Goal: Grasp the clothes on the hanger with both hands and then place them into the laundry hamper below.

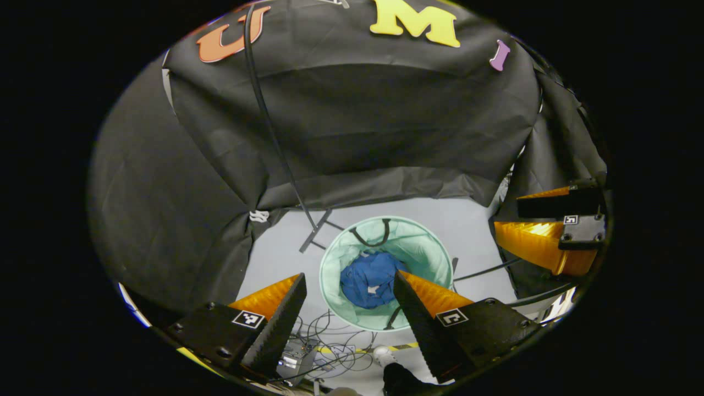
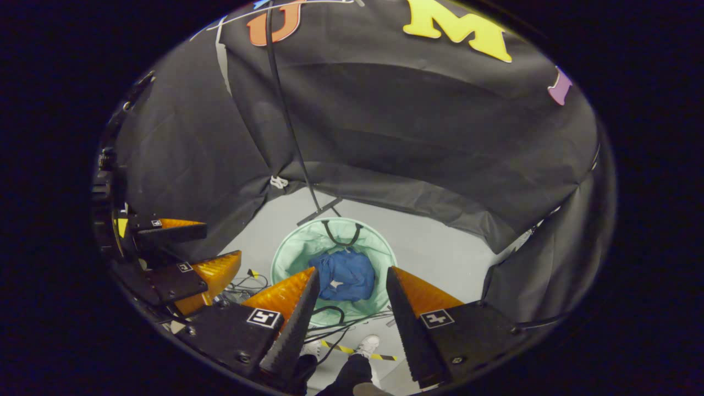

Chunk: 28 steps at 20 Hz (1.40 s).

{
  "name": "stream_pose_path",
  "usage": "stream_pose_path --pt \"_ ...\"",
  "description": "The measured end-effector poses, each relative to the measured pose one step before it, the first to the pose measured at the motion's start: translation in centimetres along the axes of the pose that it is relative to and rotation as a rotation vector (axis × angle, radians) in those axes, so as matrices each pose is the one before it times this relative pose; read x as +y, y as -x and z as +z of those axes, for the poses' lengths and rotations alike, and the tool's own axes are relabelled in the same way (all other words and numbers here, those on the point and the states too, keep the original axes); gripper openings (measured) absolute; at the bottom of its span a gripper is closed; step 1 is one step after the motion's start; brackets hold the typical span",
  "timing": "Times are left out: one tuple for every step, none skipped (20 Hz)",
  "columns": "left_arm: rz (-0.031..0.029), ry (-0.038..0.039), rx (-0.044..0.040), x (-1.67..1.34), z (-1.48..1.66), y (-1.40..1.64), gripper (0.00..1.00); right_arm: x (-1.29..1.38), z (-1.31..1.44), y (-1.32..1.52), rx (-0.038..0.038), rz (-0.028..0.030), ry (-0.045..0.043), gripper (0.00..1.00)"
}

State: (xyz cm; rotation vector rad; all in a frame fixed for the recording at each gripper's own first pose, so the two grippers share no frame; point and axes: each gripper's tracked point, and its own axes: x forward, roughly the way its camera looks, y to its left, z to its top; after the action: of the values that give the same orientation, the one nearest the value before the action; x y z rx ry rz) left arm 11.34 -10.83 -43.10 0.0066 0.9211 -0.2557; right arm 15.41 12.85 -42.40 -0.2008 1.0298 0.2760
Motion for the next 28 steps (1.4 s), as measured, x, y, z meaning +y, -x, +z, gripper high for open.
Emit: stream_pose_path --pt "-0.00108 0.00079 -0.03563 -0.019 1.078 1.071 0.97 -0.240 0.550 1.236 -0.03329 -0.01177 -0.00733 0.78" --pt "-0.00309 -0.00217 -0.03298 0.149 0.850 1.040 0.97 -0.299 0.627 1.620 -0.03112 -0.01833 -0.00584 0.78" --pt "-0.00414 -0.00224 -0.03081 0.126 0.460 0.979 0.97 -0.088 0.118 1.317 -0.02917 -0.01440 -0.00542 0.78" --pt "-0.00571 -0.00194 -0.03136 0.139 0.907 1.317 0.97 0.071 0.307 1.608 -0.02859 -0.01228 -0.00773 0.78" --pt "-0.00410 -0.00154 -0.03304 0.186 0.893 1.357 0.94 -0.196 0.629 1.617 -0.03199 -0.01491 -0.00637 0.78" --pt "-0.00117 0.00456 -0.02955 0.035 0.860 1.357 0.97 -0.182 0.781 1.608 -0.03396 -0.00995 -0.00347 0.78" --pt "-0.00469 0.00487 -0.02930 0.001 0.732 1.138 0.97 -0.156 0.371 1.373 -0.03399 -0.01176 -0.00388 0.78" --pt "-0.00426 0.00303 -0.02407 -0.087 0.749 0.905 0.97 -0.404 0.631 1.777 -0.02903 -0.01034 -0.00493 0.81" --pt "-0.00494 0.00026 -0.02580 -0.296 0.951 0.899 0.97 -0.270 0.646 1.674 -0.02804 -0.00262 -0.00777 0.78" --pt "-0.00674 -0.00599 -0.02600 -0.127 1.115 0.676 0.97 -0.282 0.621 1.308 -0.02722 -0.00584 -0.00957 0.78" --pt "0.00120 -0.00793 -0.03008 -0.172 0.843 0.576 1.00 -0.443 0.856 1.295 -0.03109 -0.00824 -0.01065 0.78" --pt "-0.00041 -0.00409 -0.03166 -0.322 1.039 0.900 0.97 -0.531 0.884 1.341 -0.02796 -0.00539 -0.01110 0.78" --pt "-0.00098 0.00169 -0.03334 -0.481 1.181 1.232 0.98 -0.454 0.819 1.536 -0.02736 -0.00020 -0.00841 0.78" --pt "0.00018 0.00780 -0.02848 -0.639 1.271 1.281 0.97 -0.499 0.734 1.476 -0.03087 -0.00203 -0.00705 0.78" --pt "-0.00217 0.00478 -0.03188 -0.726 1.001 1.223 0.98 -0.603 1.104 1.442 -0.03222 -0.00181 -0.00240 0.78" --pt "0.00218 -0.00153 -0.03498 -0.619 1.150 1.108 0.97 -0.509 0.978 1.706 -0.03805 0.00136 -0.00436 0.81" --pt "0.00756 -0.00839 -0.03034 -0.243 1.325 0.992 0.97 -0.554 1.311 1.641 -0.03749 0.00170 -0.00442 0.78" --pt "0.01307 -0.00917 -0.03123 -0.265 1.449 1.188 1.00 -0.811 1.081 1.466 -0.03631 0.00932 -0.00631 0.78" --pt "0.01226 -0.00537 -0.02749 -0.369 1.099 1.597 1.00 -0.818 1.220 1.622 -0.02697 0.00740 -0.00520 0.85" --pt "0.00699 -0.00196 -0.02528 -0.544 1.337 1.361 0.97 -0.810 0.825 1.833 -0.03041 0.00682 -0.00568 0.93" --pt "0.00755 -0.00196 -0.02251 -0.405 1.204 1.127 1.00 -0.407 0.628 0.728 -0.03003 0.01123 -0.00636 1.00" --pt "0.01869 -0.00397 -0.02516 -0.250 1.374 1.201 1.00 -0.481 0.893 0.803 -0.03122 0.01092 -0.00681 1.00" --pt "0.02342 -0.00606 -0.03196 -0.244 1.133 1.074 1.00 -0.165 0.827 0.836 -0.03288 0.01435 -0.00353 1.00" --pt "0.02599 -0.00031 -0.02704 -0.278 0.892 1.286 1.00 -0.522 0.759 0.802 -0.03221 0.01404 0.00275 1.00" --pt "0.02473 0.00276 -0.02507 -0.547 0.807 1.084 1.00 -0.484 0.619 0.757 -0.03085 0.01539 0.00426 1.00" --pt "0.02243 0.00447 -0.01244 -0.181 0.554 0.948 1.00 -0.611 0.470 0.971 -0.03191 0.01769 0.00368 1.00" --pt "0.02941 -0.00256 -0.01316 0.038 0.276 0.906 1.00 -0.493 0.723 0.858 -0.02503 0.01833 0.00189 1.00" --pt "0.02860 -0.00841 -0.01168 0.111 0.604 0.854 1.00 -0.434 0.588 0.904 -0.02356 0.01530 0.00056 1.00"
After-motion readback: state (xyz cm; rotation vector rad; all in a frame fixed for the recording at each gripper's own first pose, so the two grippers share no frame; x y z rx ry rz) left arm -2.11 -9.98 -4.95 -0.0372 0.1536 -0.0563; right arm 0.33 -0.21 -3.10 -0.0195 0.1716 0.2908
